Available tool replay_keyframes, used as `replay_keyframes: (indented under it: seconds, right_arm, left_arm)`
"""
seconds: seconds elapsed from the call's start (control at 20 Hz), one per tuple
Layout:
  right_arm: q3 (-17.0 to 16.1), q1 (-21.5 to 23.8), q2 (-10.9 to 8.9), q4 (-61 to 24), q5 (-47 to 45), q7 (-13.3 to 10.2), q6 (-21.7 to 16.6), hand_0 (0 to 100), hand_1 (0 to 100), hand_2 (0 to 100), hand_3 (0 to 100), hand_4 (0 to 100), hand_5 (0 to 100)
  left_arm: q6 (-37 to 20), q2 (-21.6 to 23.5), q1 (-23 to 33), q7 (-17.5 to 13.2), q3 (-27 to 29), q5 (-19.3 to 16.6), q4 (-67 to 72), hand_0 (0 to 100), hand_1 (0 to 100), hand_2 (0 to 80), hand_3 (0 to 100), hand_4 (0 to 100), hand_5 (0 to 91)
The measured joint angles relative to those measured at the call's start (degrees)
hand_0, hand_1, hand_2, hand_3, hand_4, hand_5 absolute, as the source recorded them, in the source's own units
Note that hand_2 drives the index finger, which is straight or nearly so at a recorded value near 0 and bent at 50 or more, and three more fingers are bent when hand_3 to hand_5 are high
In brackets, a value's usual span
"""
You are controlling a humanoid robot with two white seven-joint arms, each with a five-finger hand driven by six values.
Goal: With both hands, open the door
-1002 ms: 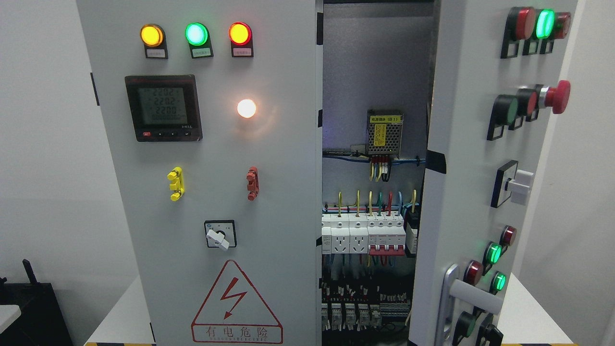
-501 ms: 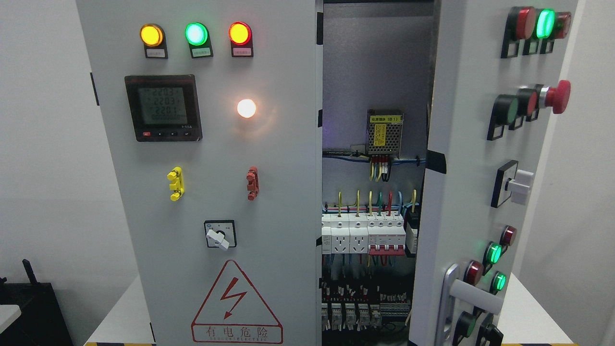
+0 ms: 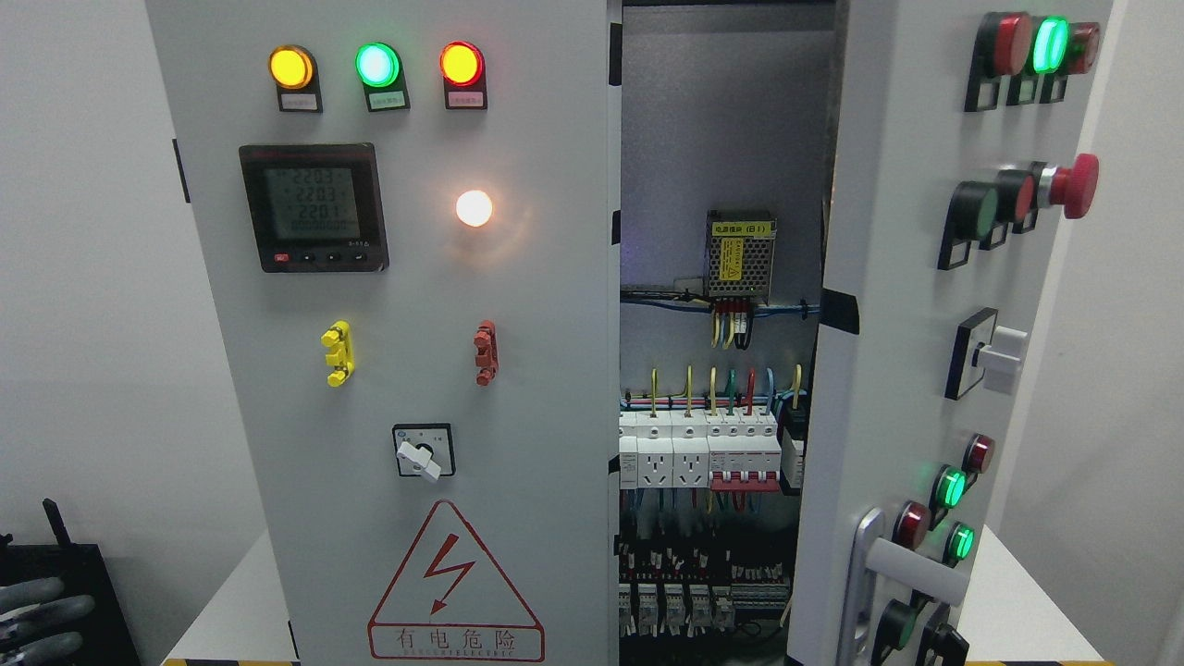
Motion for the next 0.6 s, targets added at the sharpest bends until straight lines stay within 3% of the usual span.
replay_keyframes:
  seconds: [0.6]
  right_arm:
    - [0.0, 0.0, 0.0, 0.0, 0.0, 0.0, 0.0, 0, 0, 0, 0, 0, 0]
  left_arm:
    - [-4.8, 8.1, -3.2, -0.9, -3.6, 1.7, -0.1, 0, 0, 0.0, 0, 3, 0.0]
